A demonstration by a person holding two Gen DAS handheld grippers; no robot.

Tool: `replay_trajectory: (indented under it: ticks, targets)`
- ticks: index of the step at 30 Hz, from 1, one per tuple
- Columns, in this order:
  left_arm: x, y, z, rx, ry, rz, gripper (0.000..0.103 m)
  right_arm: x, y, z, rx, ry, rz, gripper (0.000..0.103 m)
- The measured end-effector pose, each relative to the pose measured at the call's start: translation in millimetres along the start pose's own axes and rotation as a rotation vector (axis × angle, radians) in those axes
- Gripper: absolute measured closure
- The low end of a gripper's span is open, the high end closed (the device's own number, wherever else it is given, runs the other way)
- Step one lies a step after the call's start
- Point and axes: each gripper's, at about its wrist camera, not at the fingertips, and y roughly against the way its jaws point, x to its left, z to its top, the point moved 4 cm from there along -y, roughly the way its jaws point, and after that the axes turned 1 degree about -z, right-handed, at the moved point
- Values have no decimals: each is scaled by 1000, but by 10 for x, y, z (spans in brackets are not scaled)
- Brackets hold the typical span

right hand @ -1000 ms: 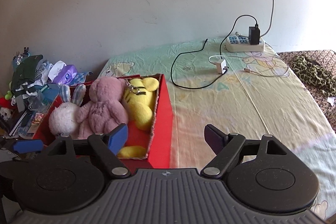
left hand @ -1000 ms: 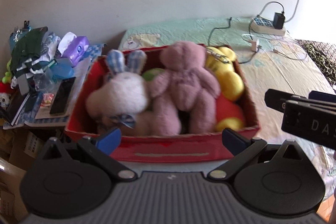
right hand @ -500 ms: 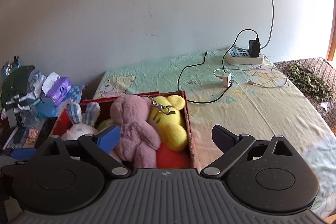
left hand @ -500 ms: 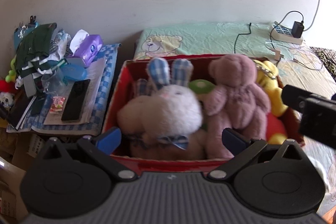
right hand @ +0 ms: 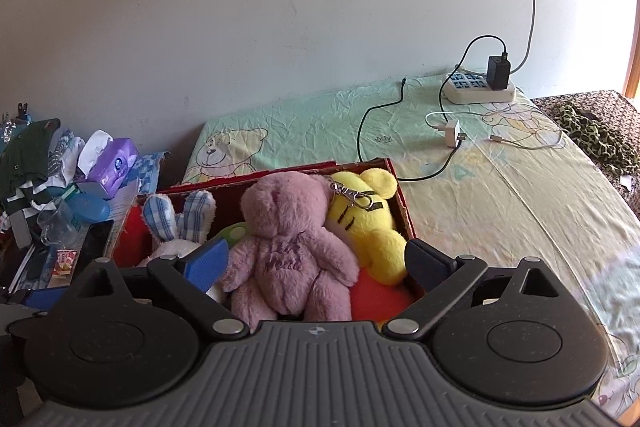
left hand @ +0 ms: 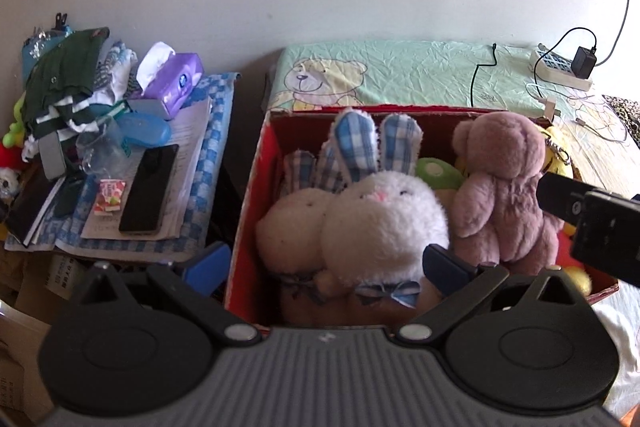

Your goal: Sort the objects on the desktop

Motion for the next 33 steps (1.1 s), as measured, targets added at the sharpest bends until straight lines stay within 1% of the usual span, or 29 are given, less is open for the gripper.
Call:
replay_trajectory:
  ticks: [7,12,19,25,33]
  targets:
    - [25,-61,39,-10,-25,-13,1,70,-96,29,-4,25,-45,7]
    - [3,-97,83,-27,-43,-25,0,90,-162,43,4,27,-40,8]
    - [-44,-156,117,-19,-53,-41,0,90,-194,41,13,26,-35,8]
    - [-46,-152,116,-20,-56,-36,0,64,-219,14,34,15,-33,10]
    - [-37,-118,104,-24,-54,-24,1,83,-187,2,20,35,-34,10]
